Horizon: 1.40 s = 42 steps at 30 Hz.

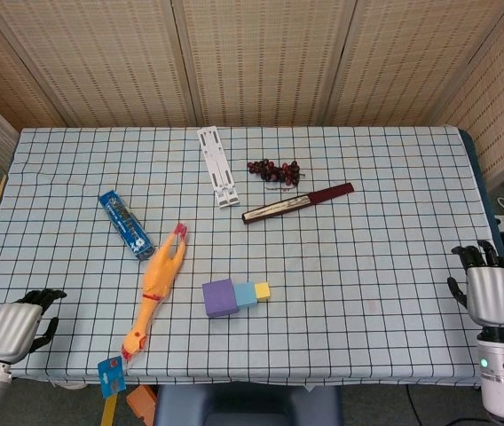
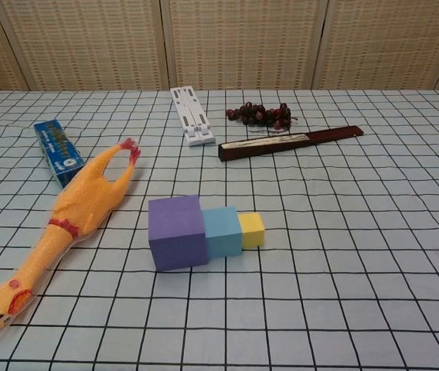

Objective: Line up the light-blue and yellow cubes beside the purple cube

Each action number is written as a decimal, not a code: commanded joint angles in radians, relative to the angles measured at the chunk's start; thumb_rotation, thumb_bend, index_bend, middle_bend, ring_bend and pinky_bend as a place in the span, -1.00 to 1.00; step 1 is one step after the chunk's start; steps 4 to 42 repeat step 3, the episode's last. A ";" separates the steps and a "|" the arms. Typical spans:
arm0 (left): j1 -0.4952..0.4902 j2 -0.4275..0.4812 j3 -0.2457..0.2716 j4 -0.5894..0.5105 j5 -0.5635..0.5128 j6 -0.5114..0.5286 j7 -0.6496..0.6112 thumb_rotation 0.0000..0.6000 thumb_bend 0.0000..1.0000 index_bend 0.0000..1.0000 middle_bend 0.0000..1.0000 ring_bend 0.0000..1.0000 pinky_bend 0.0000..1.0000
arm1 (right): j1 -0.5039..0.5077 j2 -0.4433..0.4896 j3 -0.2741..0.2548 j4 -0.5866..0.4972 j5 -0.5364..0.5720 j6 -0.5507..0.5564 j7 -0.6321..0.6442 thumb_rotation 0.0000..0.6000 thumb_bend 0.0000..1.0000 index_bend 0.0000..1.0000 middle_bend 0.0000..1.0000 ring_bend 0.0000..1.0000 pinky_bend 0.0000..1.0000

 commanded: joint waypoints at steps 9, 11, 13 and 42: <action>0.001 0.002 0.001 0.001 0.005 0.003 0.000 1.00 -0.01 -0.38 -0.36 -0.41 0.14 | -0.012 -0.002 -0.002 -0.002 -0.029 0.000 -0.016 1.00 -0.77 -0.33 -0.31 -0.67 -0.06; 0.001 0.002 0.001 0.001 0.005 0.003 0.000 1.00 -0.01 -0.38 -0.36 -0.41 0.14 | -0.012 -0.002 -0.002 -0.002 -0.029 0.000 -0.016 1.00 -0.77 -0.33 -0.31 -0.67 -0.06; 0.001 0.002 0.001 0.001 0.005 0.003 0.000 1.00 -0.01 -0.38 -0.36 -0.41 0.14 | -0.012 -0.002 -0.002 -0.002 -0.029 0.000 -0.016 1.00 -0.77 -0.33 -0.31 -0.67 -0.06; 0.001 0.002 0.001 0.001 0.005 0.003 0.000 1.00 -0.01 -0.38 -0.36 -0.41 0.14 | -0.012 -0.002 -0.002 -0.002 -0.029 0.000 -0.016 1.00 -0.77 -0.33 -0.31 -0.67 -0.06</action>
